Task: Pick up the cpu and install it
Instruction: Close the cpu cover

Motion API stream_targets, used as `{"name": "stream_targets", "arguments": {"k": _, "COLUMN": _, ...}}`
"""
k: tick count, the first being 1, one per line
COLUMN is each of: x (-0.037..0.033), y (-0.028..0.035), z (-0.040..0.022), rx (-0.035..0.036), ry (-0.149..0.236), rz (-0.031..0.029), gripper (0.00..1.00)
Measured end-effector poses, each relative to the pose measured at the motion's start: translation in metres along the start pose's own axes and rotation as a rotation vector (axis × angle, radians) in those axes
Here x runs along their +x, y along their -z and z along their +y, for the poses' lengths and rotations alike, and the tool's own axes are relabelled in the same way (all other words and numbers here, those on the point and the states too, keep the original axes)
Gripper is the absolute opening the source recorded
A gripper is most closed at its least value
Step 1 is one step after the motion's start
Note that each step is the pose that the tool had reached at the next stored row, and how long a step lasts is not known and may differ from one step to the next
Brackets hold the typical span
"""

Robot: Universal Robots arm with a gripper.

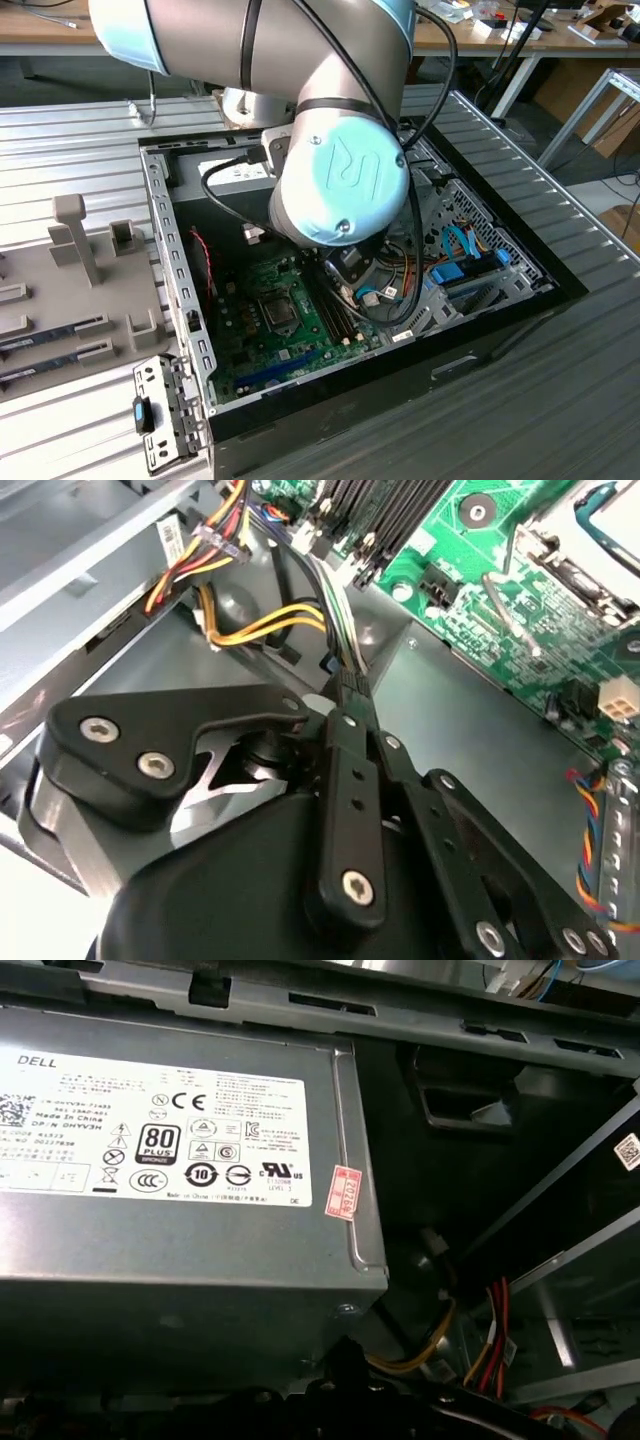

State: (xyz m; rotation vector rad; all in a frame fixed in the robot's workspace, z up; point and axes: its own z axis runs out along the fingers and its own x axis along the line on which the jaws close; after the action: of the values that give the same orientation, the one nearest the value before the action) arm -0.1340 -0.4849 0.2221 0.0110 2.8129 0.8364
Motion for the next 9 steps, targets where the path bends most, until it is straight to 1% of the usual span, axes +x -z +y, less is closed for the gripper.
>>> {"name": "stream_targets", "arguments": {"k": 1, "x": -0.0004, "y": 0.0016, "z": 0.0011, "rx": 0.0104, "ry": 0.002, "rz": 0.0003, "gripper": 0.11}}
{"name": "stream_targets", "arguments": {"k": 2, "x": -0.0005, "y": 0.0020, "z": 0.0013, "rx": 0.0258, "ry": 0.005, "rz": 0.0013, "gripper": 0.11}}
{"name": "stream_targets", "arguments": {"k": 3, "x": -0.0005, "y": 0.0022, "z": 0.0012, "rx": 0.0435, "ry": 0.009, "rz": 0.0025, "gripper": 0.11}}
{"name": "stream_targets", "arguments": {"k": 4, "x": -0.0006, "y": 0.0022, "z": 0.0012, "rx": 0.0745, "ry": 0.015, "rz": 0.0044, "gripper": 0.11}}
{"name": "stream_targets", "arguments": {"k": 5, "x": -0.0007, "y": 0.0022, "z": 0.0011, "rx": 0.0957, "ry": 0.019, "rz": 0.0055, "gripper": 0.11}}
{"name": "stream_targets", "arguments": {"k": 6, "x": -0.0007, "y": 0.0022, "z": 0.0011, "rx": 0.1128, "ry": 0.022, "rz": 0.0066, "gripper": 0.11}}
{"name": "stream_targets", "arguments": {"k": 7, "x": -0.0008, "y": 0.0022, "z": 0.0010, "rx": 0.1448, "ry": 0.029, "rz": 0.0086, "gripper": 0.11}}
{"name": "stream_targets", "arguments": {"k": 8, "x": -0.0008, "y": 0.0022, "z": 0.0009, "rx": 0.1641, "ry": 0.033, "rz": 0.0097, "gripper": 0.11}}
{"name": "stream_targets", "arguments": {"k": 9, "x": -0.0009, "y": 0.0022, "z": 0.0009, "rx": 0.1805, "ry": 0.036, "rz": 0.0106, "gripper": 0.11}}
